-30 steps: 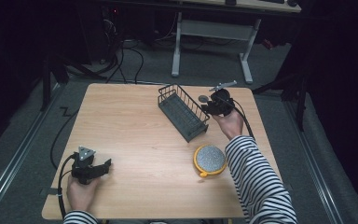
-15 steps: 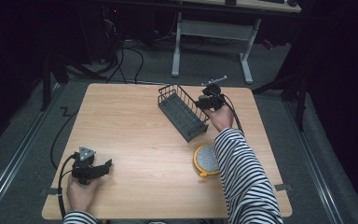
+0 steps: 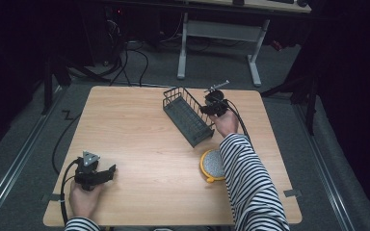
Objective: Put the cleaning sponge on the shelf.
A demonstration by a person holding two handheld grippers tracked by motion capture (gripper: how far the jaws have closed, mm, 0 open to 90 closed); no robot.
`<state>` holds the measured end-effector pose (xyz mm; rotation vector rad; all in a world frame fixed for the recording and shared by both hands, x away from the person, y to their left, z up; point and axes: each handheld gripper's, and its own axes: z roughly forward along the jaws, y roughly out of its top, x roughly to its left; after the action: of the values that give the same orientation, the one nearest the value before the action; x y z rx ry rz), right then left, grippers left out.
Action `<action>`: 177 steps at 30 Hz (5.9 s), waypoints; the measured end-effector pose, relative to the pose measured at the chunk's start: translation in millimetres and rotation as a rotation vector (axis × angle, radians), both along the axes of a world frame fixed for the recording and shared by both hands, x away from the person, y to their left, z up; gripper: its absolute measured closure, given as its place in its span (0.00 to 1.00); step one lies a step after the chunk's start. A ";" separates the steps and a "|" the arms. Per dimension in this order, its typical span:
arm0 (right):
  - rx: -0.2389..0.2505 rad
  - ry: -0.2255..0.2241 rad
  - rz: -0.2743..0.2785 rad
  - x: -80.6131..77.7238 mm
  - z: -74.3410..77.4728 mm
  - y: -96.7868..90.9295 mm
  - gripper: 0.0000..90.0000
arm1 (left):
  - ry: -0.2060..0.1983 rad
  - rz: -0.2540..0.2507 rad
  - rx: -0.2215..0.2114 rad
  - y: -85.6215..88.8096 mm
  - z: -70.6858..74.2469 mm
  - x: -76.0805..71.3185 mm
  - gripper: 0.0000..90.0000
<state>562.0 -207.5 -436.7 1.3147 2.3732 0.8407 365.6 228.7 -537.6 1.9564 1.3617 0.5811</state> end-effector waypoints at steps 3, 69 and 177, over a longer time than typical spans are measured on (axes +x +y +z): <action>0.003 0.005 0.021 -2.5 0.0 2.3 0.95 | -0.001 0.001 0.002 -0.3 0.0 -0.1 0.27; 0.141 -0.071 -0.025 -111.8 28.5 3.1 0.42 | 0.000 0.001 -0.002 -0.1 0.1 -0.2 0.27; 0.166 0.007 -0.067 -200.4 -57.7 -72.0 0.88 | 0.003 -0.006 0.002 -0.5 0.2 0.3 0.26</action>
<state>361.5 -279.4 -494.3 1.4531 2.2918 1.0333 365.9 228.2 -537.4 1.9636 1.3571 0.5767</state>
